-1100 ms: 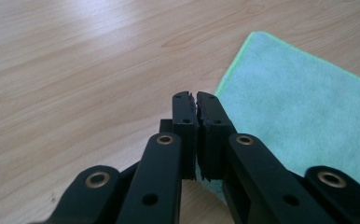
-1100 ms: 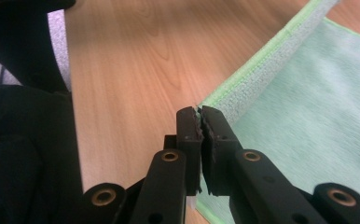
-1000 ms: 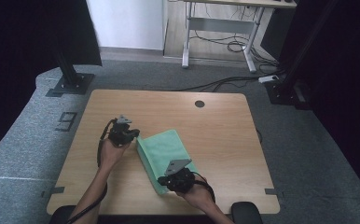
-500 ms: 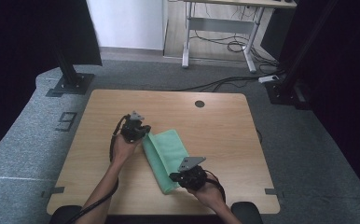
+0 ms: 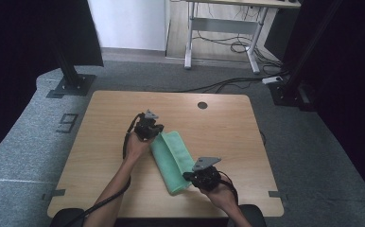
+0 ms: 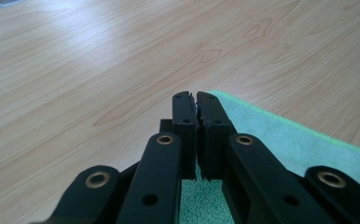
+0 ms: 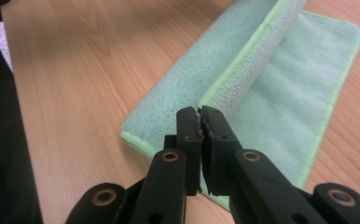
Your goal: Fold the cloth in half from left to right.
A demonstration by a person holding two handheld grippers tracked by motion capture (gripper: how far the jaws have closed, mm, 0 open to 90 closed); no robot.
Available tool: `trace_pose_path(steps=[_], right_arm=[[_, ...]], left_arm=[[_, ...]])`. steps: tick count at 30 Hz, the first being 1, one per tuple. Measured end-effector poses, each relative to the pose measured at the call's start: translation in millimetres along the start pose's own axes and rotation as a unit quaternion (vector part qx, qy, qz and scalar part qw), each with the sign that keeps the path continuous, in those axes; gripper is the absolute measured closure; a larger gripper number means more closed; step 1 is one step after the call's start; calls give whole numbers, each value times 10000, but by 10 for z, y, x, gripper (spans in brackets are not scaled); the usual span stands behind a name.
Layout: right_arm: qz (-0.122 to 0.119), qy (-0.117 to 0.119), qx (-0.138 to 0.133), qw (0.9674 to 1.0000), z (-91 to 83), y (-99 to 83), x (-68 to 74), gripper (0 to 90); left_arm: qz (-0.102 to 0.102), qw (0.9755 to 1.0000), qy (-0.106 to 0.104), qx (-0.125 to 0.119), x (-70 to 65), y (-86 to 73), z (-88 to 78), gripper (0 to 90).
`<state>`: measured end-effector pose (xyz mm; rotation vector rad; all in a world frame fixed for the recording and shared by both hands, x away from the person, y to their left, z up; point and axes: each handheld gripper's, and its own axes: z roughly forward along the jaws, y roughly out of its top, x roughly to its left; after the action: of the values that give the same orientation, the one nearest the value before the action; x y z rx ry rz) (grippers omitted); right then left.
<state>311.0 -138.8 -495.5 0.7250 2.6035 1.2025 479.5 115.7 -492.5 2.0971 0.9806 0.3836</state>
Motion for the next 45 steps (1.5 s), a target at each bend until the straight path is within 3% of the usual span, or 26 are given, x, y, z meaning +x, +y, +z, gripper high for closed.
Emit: trace_pose_path(steps=[19, 32, 37, 38, 40, 41, 45], right_arm=[[246, -209, 151, 9994, 22, -200, -185, 856], [291, -284, 286, 9988, 70, -280, -253, 849], [326, -324, 266, 9986, 60, -285, -261, 779], [359, -357, 248, 9984, 55, -289, -274, 700], [394, -391, 233, 9982, 50, -294, -280, 669], [443, -445, 196, 9978, 42, -301, -294, 594], [526, -581, 77, 9969, 0, -300, -329, 513]], left_arm=[[147, 9997, -31, 187, -96, 70, 365, 861], [250, 9991, 0, 335, -110, 66, 508, 845], [257, 9992, 55, 316, -107, 67, 506, 720], [270, 9992, 88, 294, -106, 67, 496, 642], [241, 9994, 149, 218, -104, 69, 475, 603], [262, 9993, 216, 159, -96, 76, 443, 537], [238, 9992, 301, 59, -78, 108, 358, 423]])
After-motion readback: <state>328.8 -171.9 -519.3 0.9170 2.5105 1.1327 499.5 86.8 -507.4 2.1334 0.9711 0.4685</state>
